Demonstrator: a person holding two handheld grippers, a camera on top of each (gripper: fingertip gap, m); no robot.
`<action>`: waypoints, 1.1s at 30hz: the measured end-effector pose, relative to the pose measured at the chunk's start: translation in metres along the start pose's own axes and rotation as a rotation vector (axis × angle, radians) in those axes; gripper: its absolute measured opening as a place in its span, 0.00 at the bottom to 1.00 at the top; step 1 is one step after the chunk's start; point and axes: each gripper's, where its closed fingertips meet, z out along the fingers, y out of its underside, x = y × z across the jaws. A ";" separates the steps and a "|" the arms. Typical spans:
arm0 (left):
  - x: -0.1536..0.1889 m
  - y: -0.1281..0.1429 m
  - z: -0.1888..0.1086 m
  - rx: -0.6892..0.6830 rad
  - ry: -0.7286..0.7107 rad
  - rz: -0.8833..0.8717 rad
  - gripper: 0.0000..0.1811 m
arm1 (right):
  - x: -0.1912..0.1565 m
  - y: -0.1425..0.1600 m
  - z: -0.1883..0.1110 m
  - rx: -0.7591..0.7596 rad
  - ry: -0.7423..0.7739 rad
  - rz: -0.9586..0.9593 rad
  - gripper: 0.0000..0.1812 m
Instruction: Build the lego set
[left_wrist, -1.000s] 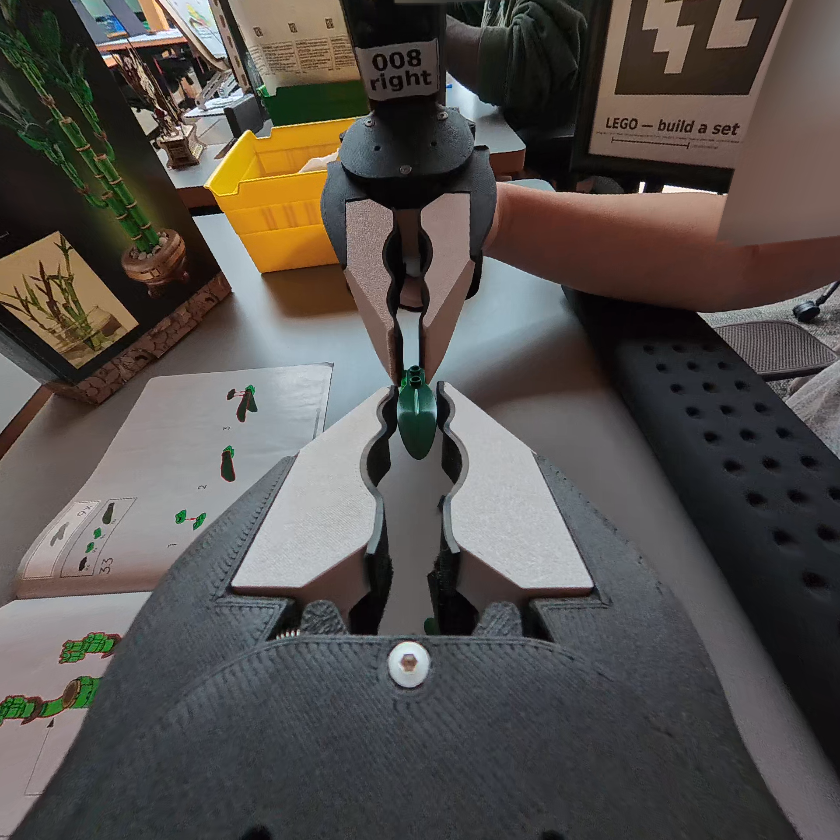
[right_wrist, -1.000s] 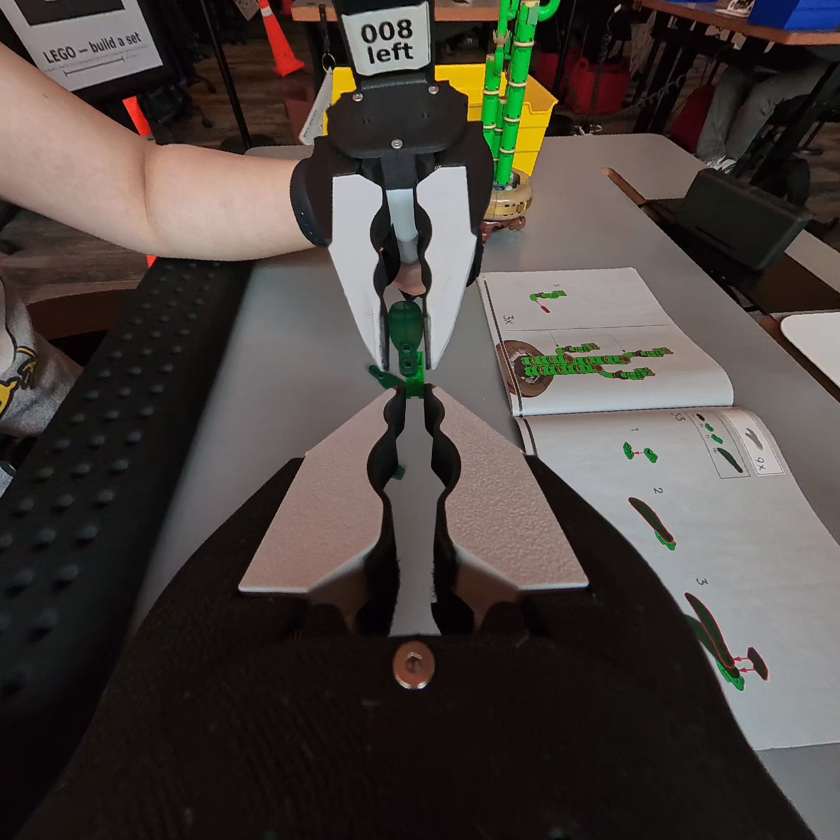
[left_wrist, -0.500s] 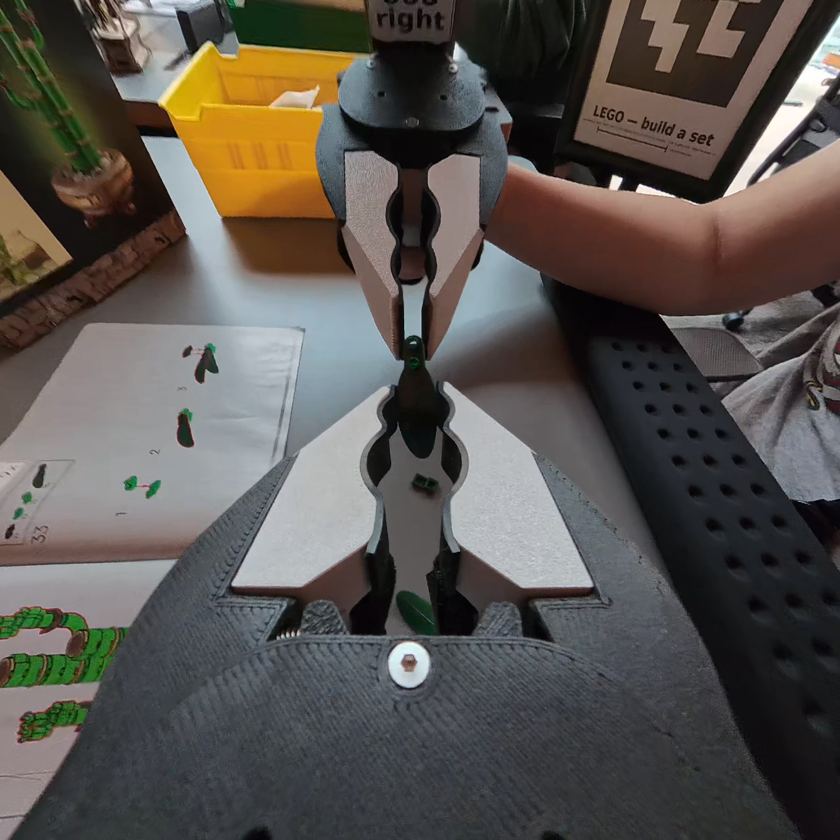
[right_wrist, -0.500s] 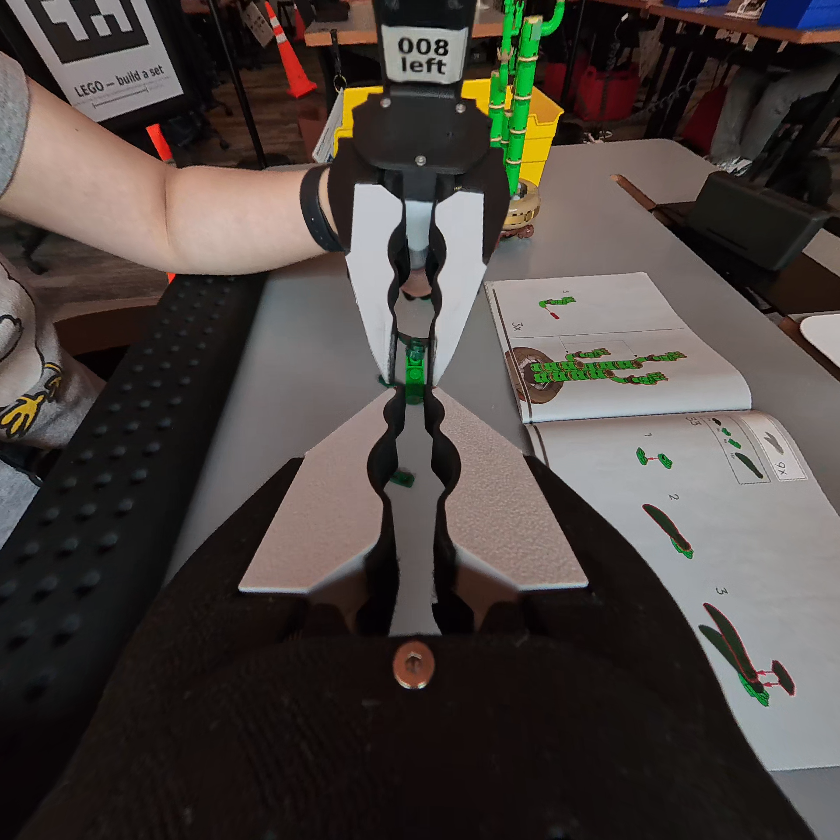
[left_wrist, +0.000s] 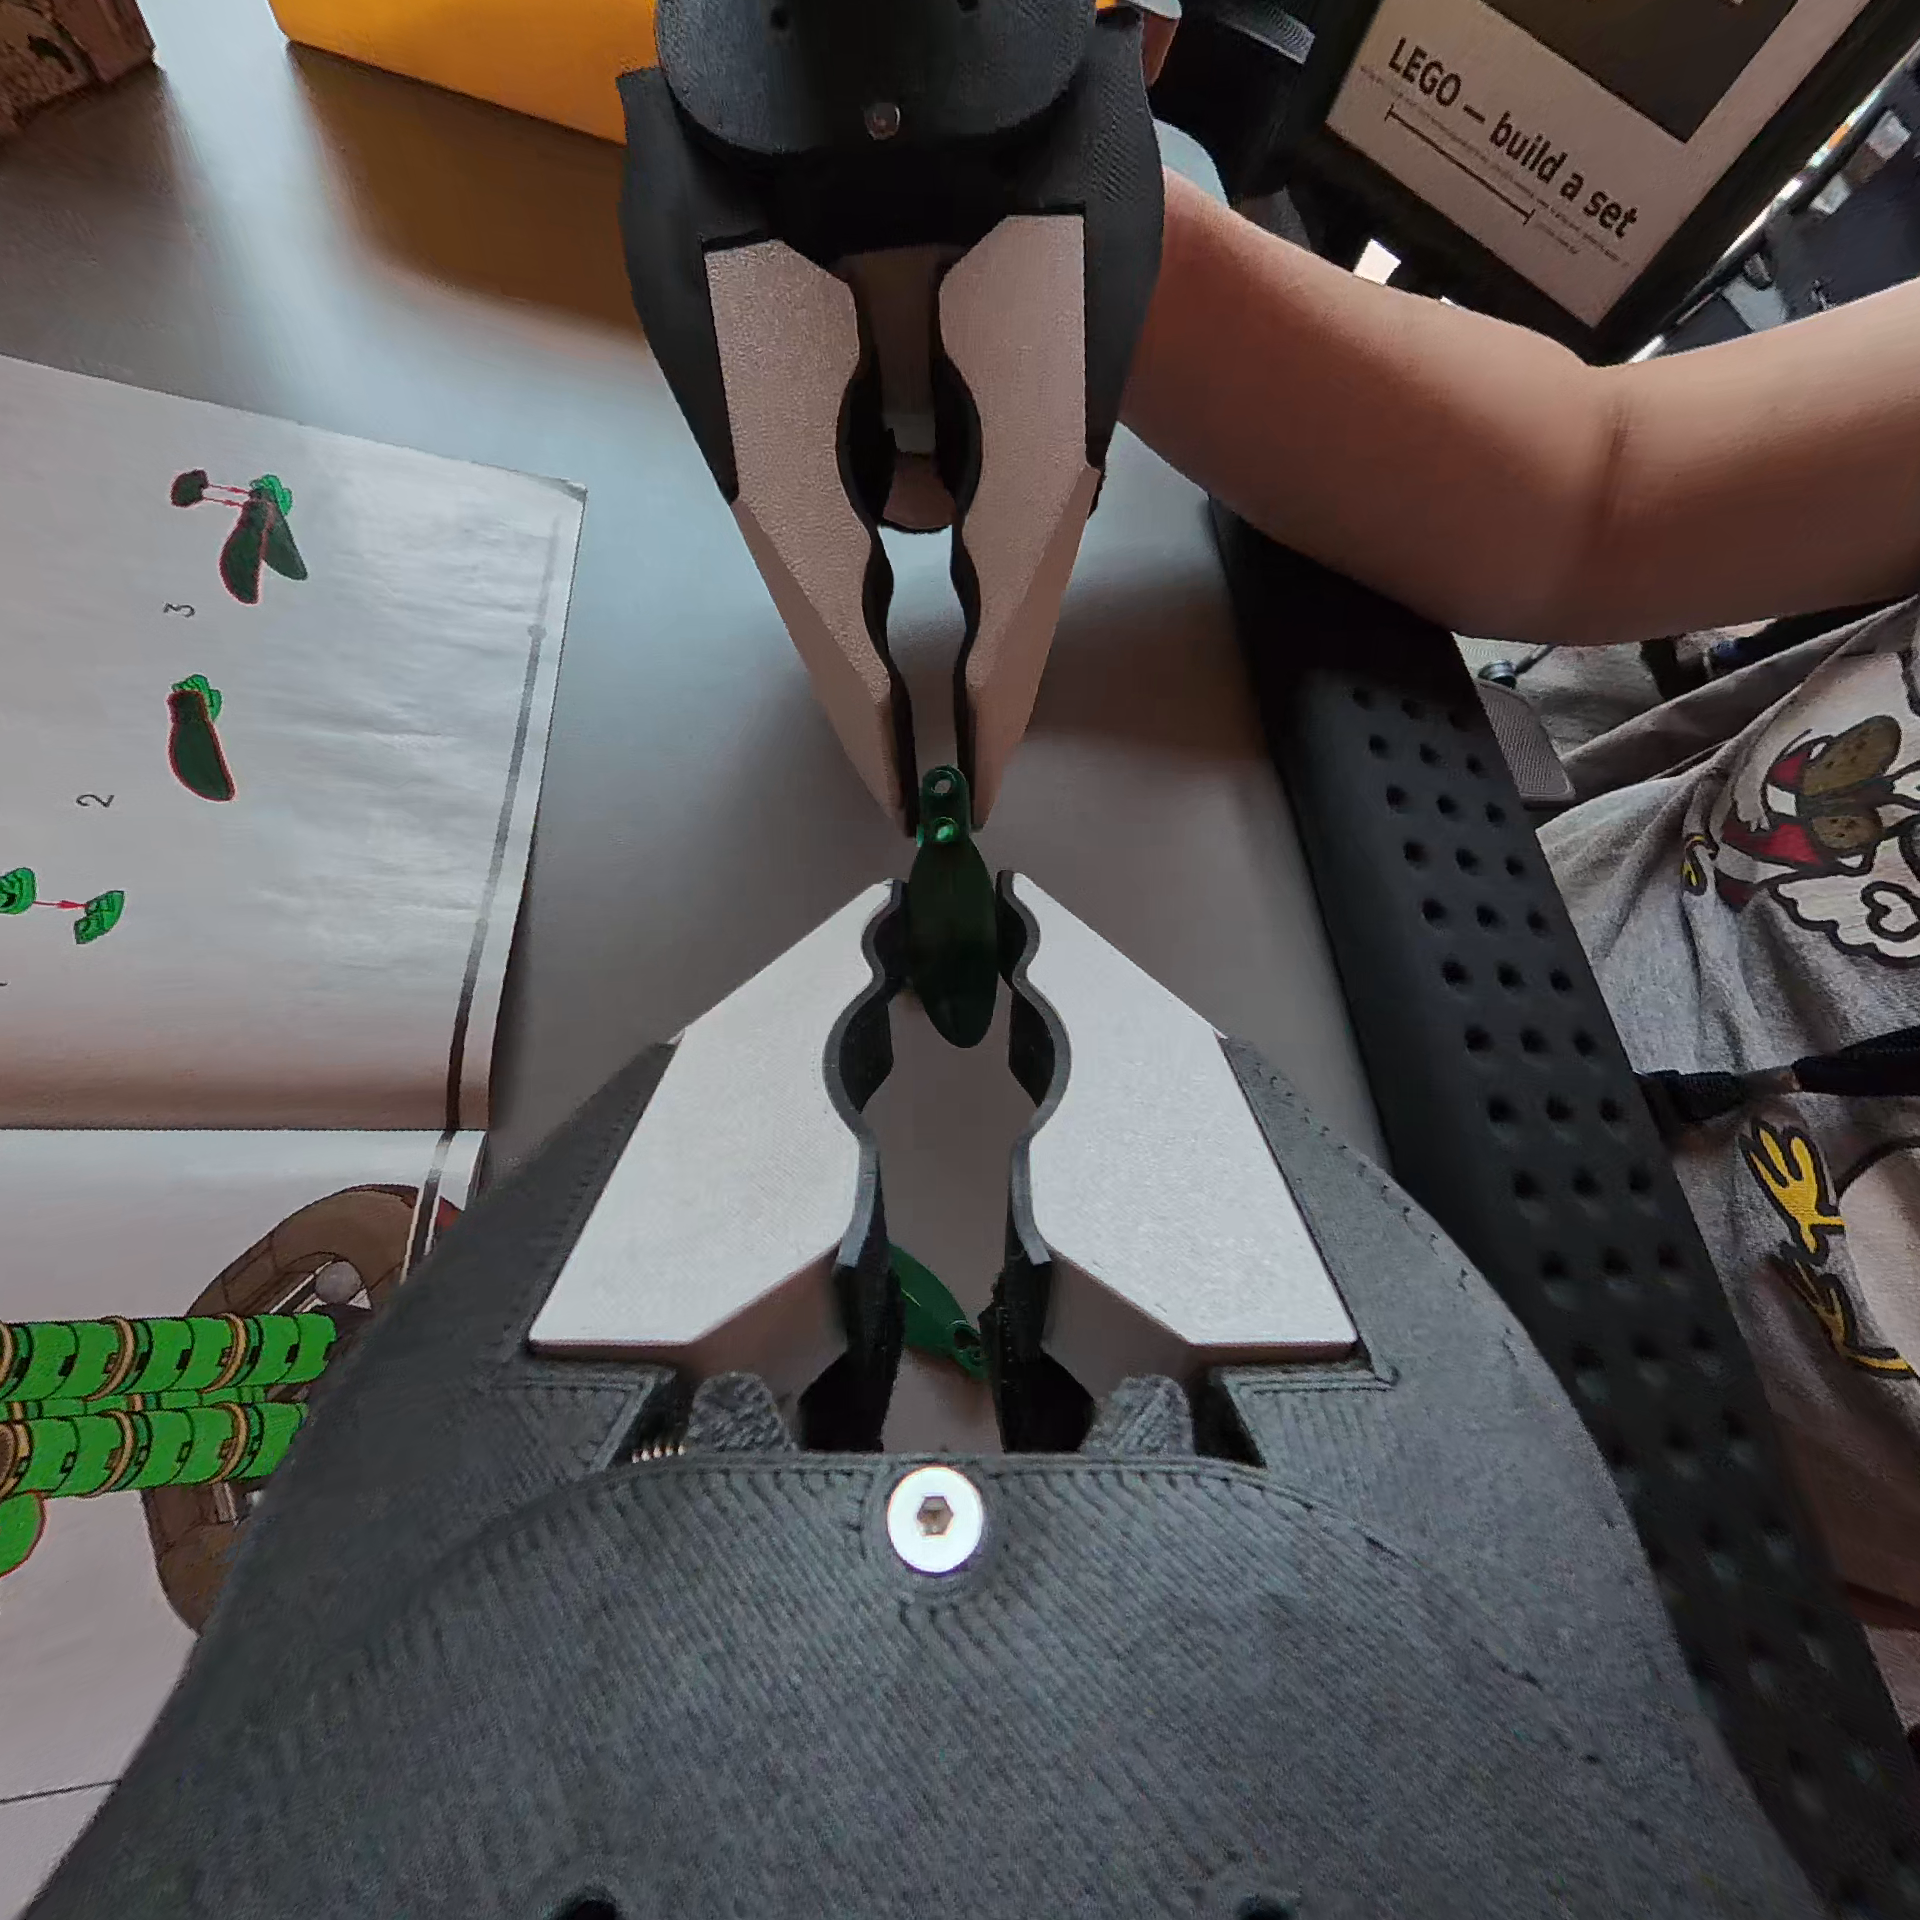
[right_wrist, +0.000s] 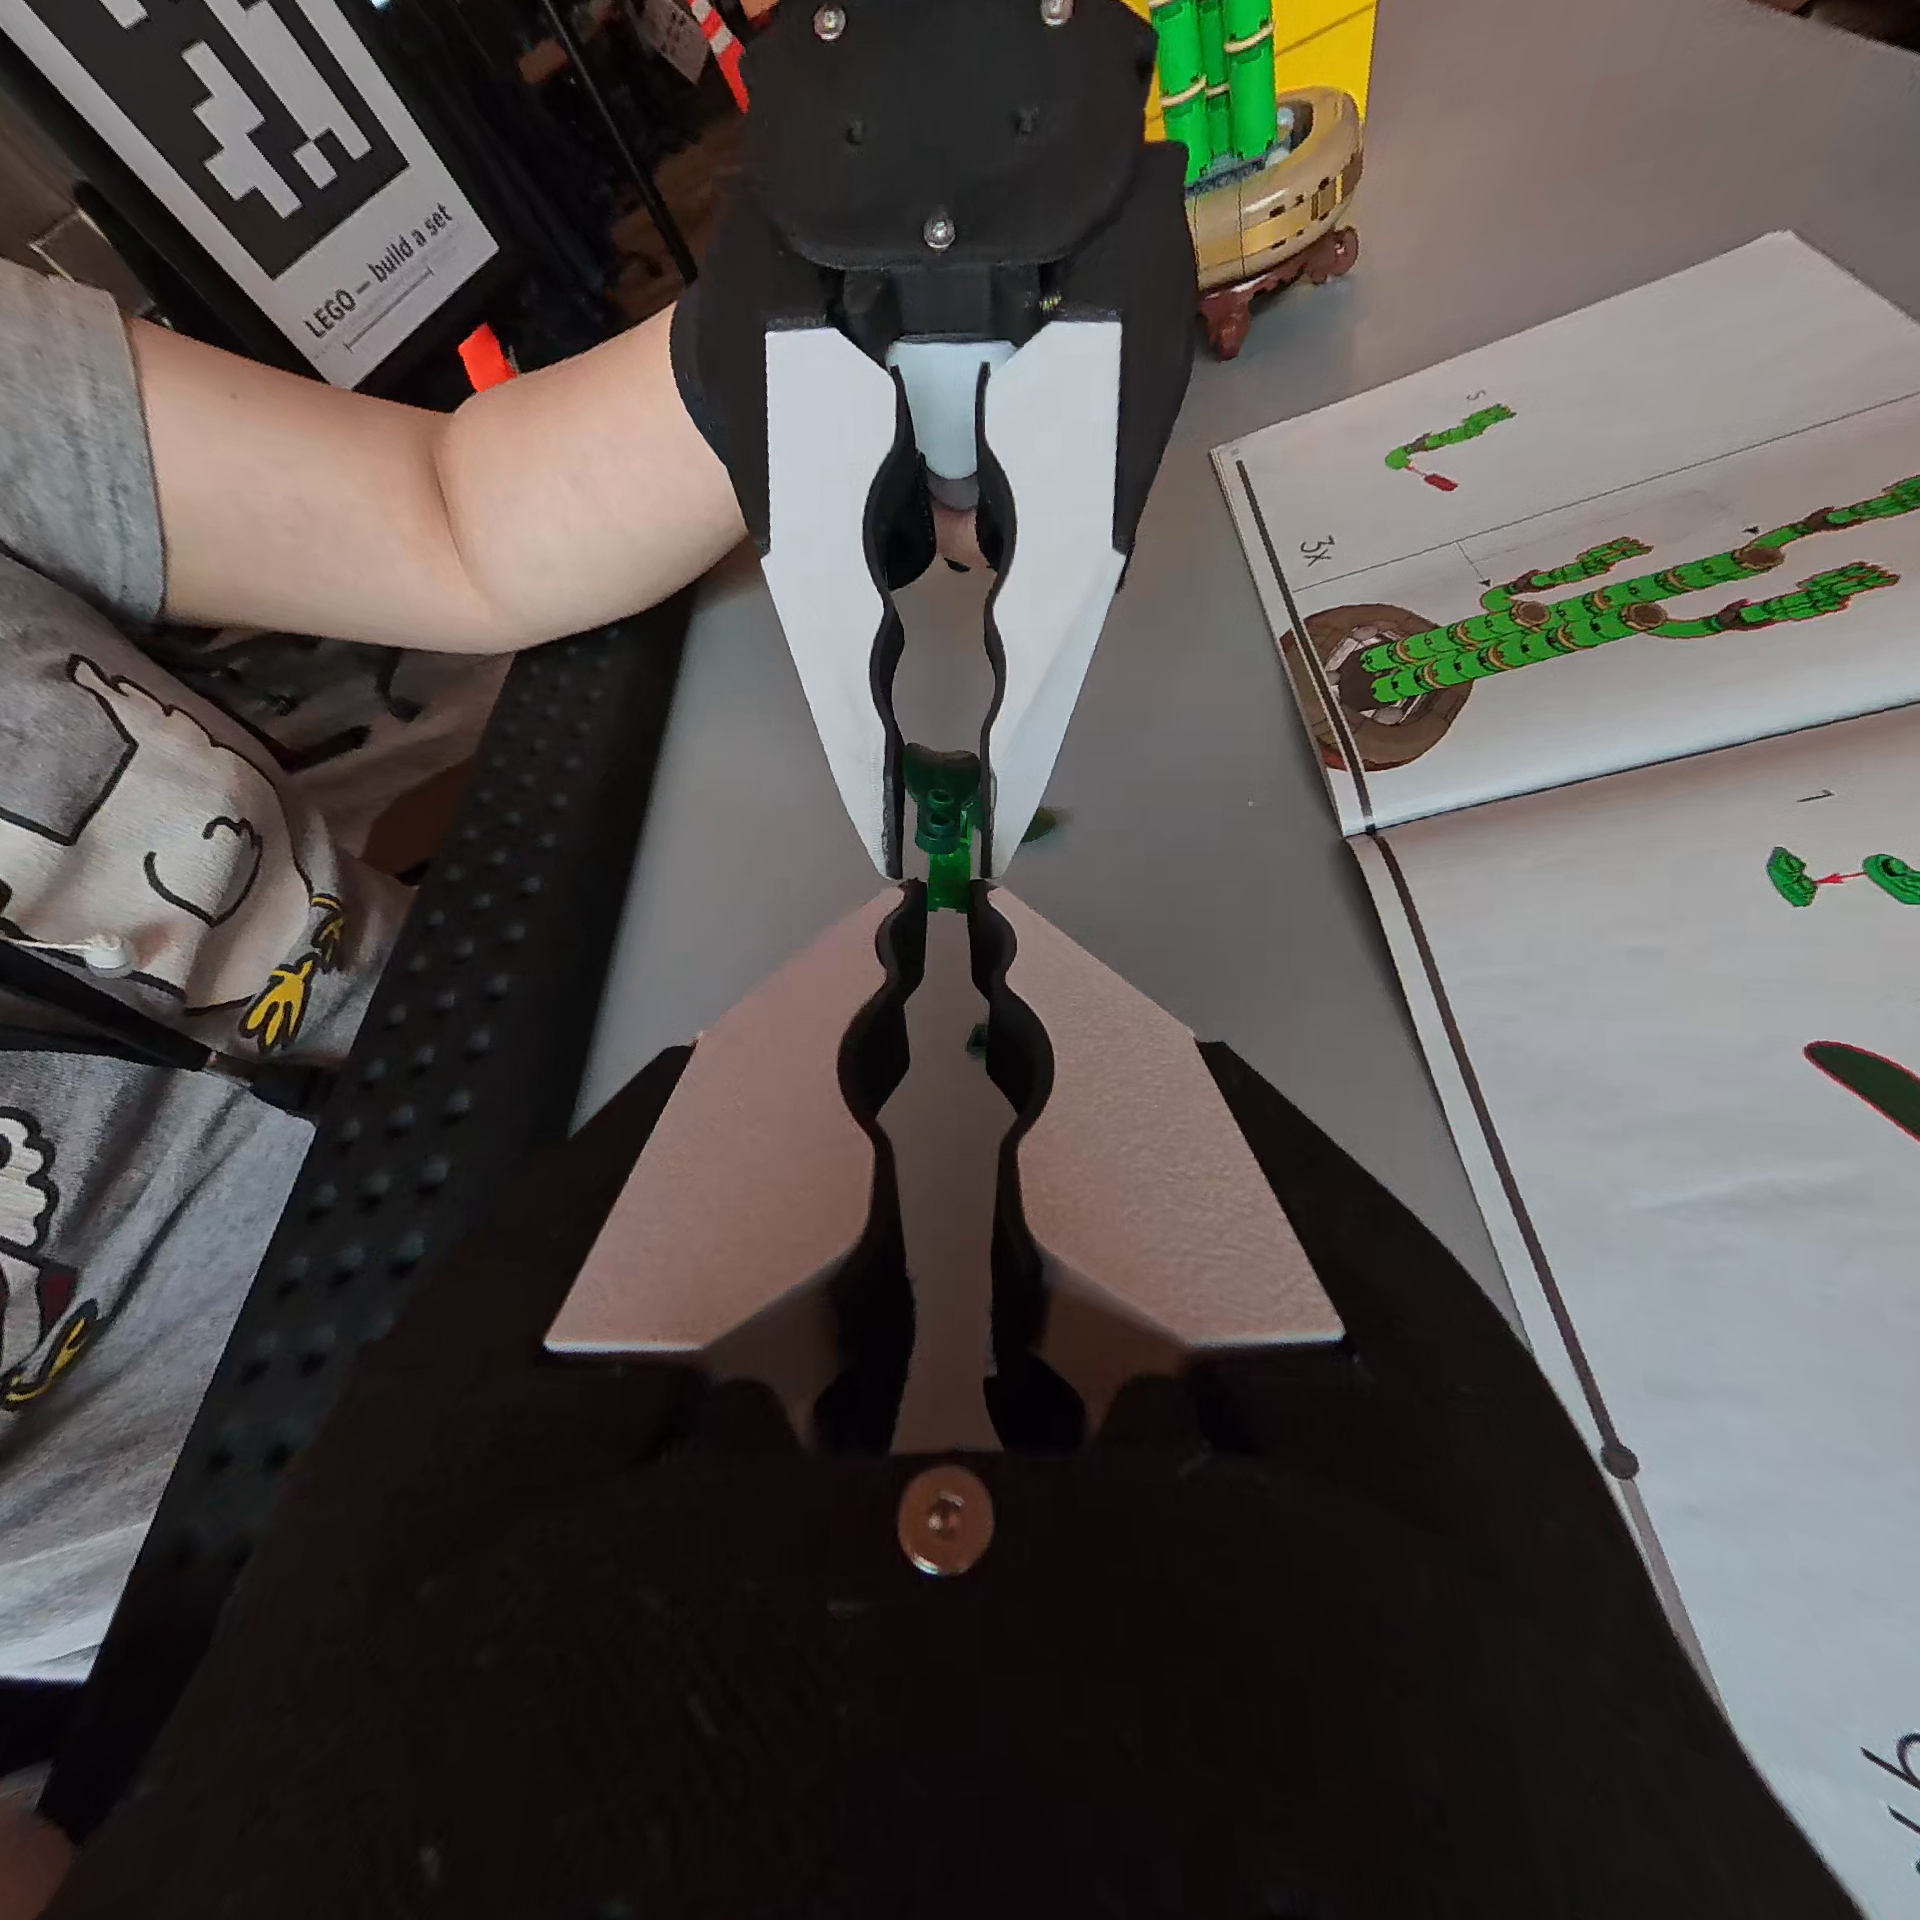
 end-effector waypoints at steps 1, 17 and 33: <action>0.000 0.001 0.001 -0.002 0.002 -0.004 0.08 | -0.001 0.001 0.001 -0.009 -0.006 0.006 0.04; 0.013 -0.006 0.009 0.051 0.225 -0.305 0.08 | -0.009 0.000 -0.006 -0.029 -0.091 0.269 0.03; 0.048 -0.047 0.012 0.479 0.564 -0.761 0.08 | -0.043 -0.011 -0.034 -0.372 -0.366 0.573 0.03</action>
